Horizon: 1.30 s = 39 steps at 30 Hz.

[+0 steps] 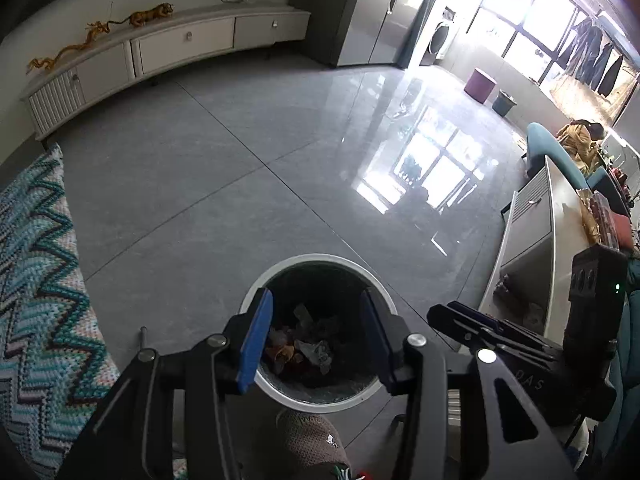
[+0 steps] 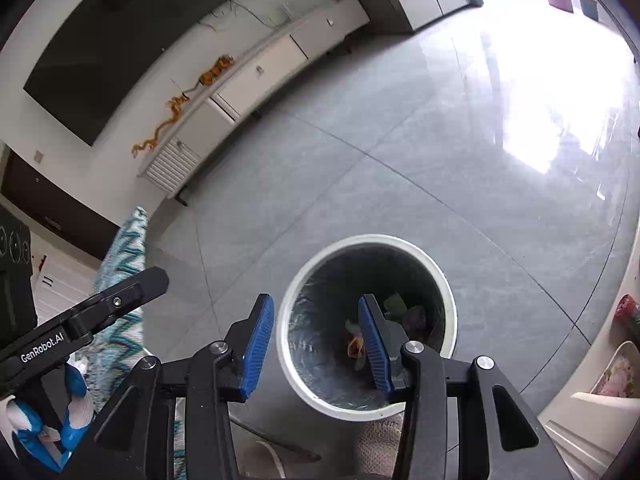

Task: Collect trash
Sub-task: 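Carry the clear wrapper to the white bin and open the right tool, then move both open tools back over the remaining trash on the rug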

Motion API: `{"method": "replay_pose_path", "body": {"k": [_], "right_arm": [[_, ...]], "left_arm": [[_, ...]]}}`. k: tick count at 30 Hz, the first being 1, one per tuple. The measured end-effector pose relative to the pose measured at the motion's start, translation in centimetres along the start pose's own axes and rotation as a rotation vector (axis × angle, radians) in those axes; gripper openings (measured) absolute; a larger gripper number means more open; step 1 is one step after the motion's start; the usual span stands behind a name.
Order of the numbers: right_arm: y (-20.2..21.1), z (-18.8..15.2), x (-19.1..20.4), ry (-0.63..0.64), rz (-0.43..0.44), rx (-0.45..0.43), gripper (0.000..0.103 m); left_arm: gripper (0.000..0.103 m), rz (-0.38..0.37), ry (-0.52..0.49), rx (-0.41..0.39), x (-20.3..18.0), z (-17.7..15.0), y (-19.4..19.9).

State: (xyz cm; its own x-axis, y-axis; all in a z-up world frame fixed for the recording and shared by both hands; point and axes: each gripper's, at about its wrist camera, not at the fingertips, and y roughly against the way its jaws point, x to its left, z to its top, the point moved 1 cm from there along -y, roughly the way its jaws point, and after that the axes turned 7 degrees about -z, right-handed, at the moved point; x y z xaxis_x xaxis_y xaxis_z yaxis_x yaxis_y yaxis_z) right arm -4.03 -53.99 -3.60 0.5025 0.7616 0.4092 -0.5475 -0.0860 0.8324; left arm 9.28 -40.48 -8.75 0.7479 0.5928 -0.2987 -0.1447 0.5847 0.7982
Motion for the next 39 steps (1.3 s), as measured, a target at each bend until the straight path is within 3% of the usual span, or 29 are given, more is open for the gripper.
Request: {"method": "replay_pose_path", "body": {"k": [9, 19, 25, 30, 39], "right_arm": [[7.8, -0.5, 3.4, 0.048, 0.038, -0.137, 0.045], [16.4, -2.4, 9.0, 0.151, 0.113, -0.271, 0.046], [22.4, -3.8, 13.7, 0.249, 0.182, -0.353, 0.046], [25.5, -5.2, 17.4, 0.322, 0.264, -0.368, 0.046], [29.2, -7.2, 24.5, 0.457, 0.402, -0.388, 0.046]], "left_arm": [[0.044, 0.086, -0.051, -0.167, -1.4, -0.5, 9.2], [0.044, 0.176, -0.107, -0.346, -1.3, -3.6, 20.9], [0.044, 0.291, -0.097, -0.493, 1.3, -5.9, 30.9], [0.044, 0.384, -0.06, -0.599, 4.0, -8.9, 39.0], [0.044, 0.523, 0.003, -0.735, 8.9, -12.9, 49.9]]}}
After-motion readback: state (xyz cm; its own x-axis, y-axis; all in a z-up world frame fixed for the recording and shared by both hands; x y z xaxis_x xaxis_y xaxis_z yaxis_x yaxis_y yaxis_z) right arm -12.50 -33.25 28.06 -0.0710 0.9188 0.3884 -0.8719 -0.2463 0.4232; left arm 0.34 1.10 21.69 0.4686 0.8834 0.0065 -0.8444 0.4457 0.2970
